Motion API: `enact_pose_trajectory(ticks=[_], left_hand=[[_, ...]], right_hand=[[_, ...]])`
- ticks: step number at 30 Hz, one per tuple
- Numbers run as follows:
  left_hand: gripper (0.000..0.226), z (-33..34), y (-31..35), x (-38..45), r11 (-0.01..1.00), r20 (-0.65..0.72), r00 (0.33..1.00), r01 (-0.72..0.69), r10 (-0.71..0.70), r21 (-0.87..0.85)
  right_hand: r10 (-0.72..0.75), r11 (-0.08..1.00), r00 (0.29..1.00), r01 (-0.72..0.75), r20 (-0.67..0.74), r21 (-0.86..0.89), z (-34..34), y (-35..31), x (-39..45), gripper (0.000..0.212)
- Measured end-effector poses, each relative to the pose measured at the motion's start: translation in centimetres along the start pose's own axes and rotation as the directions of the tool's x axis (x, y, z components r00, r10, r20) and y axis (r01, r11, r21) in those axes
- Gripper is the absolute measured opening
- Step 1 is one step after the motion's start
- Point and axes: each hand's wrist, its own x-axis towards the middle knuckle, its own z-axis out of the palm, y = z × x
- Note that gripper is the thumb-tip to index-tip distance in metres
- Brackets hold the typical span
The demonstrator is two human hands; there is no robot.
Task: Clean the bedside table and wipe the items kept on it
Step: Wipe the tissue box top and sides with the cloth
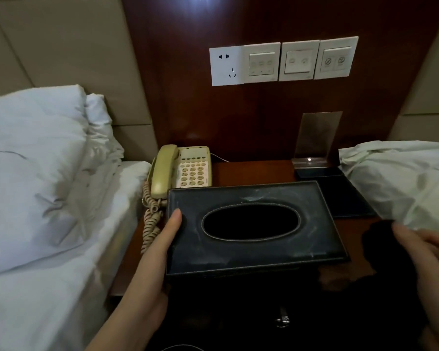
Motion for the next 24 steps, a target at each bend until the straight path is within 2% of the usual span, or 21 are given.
enact_pose_trajectory(ticks=[3,5,7,10,12,14,17,19,22,24], left_hand=[[0.022,0.7,-0.7,0.0,0.998,-0.005,0.998,0.058,-0.058,0.033],[0.035,1.1,-1.1,0.1,0.992,0.017,0.993,0.116,-0.117,0.043],[0.050,1.3,-1.4,0.2,0.986,0.014,0.987,0.161,-0.161,0.040],[0.046,1.2,-1.2,0.3,0.985,0.013,0.987,0.162,-0.163,0.059],[0.037,0.9,-1.1,0.3,0.986,0.031,0.986,0.163,-0.165,0.046],[0.029,1.1,-1.1,0.0,0.987,0.035,0.987,0.157,-0.157,0.018],[0.030,2.2,-0.5,0.1,0.991,0.013,0.991,0.132,-0.133,0.029],[0.032,1.5,0.0,0.9,0.990,0.076,0.995,0.057,-0.067,0.129],[0.030,0.2,0.0,2.8,0.962,-0.067,0.997,-0.004,0.023,0.271],[0.040,0.0,0.0,3.3,0.970,-0.137,0.990,-0.004,0.039,0.243]], right_hand=[[-0.023,0.996,1.000,0.023,0.009,-0.088,1.0,-2.5,0.8,0.043],[-0.091,0.985,0.995,0.095,0.032,-0.143,3.4,-6.0,0.4,0.046],[-0.219,0.949,0.967,0.241,0.126,-0.201,5.3,-7.7,0.2,0.037],[-0.334,0.821,0.892,0.434,0.304,-0.372,7.1,-7.2,0.0,0.037],[-0.300,0.689,0.824,0.536,0.481,-0.488,6.9,-6.0,-0.4,0.050],[-0.263,0.568,0.768,0.613,0.584,-0.550,6.0,-4.8,-0.6,0.060],[-0.297,0.527,0.767,0.628,0.569,-0.572,5.0,-4.0,-0.8,0.056],[-0.352,0.472,0.762,0.645,0.543,-0.601,5.1,-4.1,-0.8,0.052],[-0.394,0.412,0.729,0.685,0.560,-0.601,5.6,-4.5,-0.9,0.043],[-0.416,0.482,0.733,0.679,0.538,-0.554,6.0,-4.8,-0.8,0.037]])
